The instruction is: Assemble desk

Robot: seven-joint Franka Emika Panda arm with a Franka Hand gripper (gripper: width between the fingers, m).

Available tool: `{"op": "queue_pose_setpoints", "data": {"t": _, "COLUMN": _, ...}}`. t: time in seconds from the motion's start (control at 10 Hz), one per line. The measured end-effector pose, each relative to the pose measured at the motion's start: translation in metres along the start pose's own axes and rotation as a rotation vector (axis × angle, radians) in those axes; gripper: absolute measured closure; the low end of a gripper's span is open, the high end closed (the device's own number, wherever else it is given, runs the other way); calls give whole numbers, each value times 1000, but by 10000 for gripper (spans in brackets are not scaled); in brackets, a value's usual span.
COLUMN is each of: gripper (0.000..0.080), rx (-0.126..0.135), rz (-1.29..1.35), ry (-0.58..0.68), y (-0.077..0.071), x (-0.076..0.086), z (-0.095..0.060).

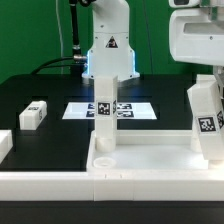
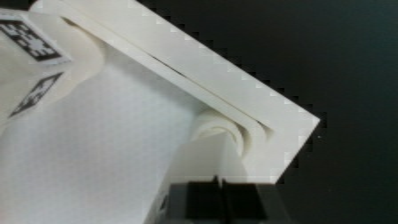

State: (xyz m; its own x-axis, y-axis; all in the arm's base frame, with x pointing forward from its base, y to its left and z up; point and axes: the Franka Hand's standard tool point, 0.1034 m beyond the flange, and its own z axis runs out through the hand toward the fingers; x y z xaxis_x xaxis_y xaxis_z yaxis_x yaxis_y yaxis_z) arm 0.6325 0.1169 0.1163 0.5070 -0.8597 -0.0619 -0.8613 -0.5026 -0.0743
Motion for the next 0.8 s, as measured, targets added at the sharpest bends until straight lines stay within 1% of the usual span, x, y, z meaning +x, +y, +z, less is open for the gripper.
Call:
{"op": "queue_pose_setpoints", "data": {"t": 0.1, "gripper": 798, "rx": 0, "rz": 0, "ry": 0, "y": 0, "x": 0, "z": 0}}
{"op": "queue_pose_setpoints", "data": {"t": 0.2, "gripper": 705, "rx": 8, "rz": -27, "ry": -2, "y": -2, "x": 0, "z": -7}}
{"op": "queue_pose_setpoints", "data": {"t": 0.3, "gripper": 551, "rx": 30, "rz": -116, "ry": 0, "y": -4, "x": 3, "z": -22}}
{"op": "queue_pose_setpoints", "data": {"t": 0.4, "gripper": 551, "rx": 48, "rz": -179, "ry": 5, "y": -3, "x": 8, "z": -33}}
{"op": "queue_pose_setpoints", "data": {"t": 0.5, "gripper": 367, "rx": 60, "rz": -251, "ry": 12, "y": 0, "x": 15, "z": -39}}
{"op": "queue_pose_setpoints", "data": {"t": 0.6, "gripper": 367, "rx": 72, "rz": -327, "ry": 24, "y": 4, "x": 25, "z": -42}}
{"op": "queue_pose_setpoints", "data": {"t": 0.7, "gripper": 208, "rx": 81, "rz": -317, "ry": 40, "y": 7, "x": 33, "z": -41}}
{"op": "queue_pose_setpoints", "data": {"t": 0.8, "gripper": 168, "rx": 81, "rz": -316, "ry": 49, "y": 11, "x": 39, "z": -37}}
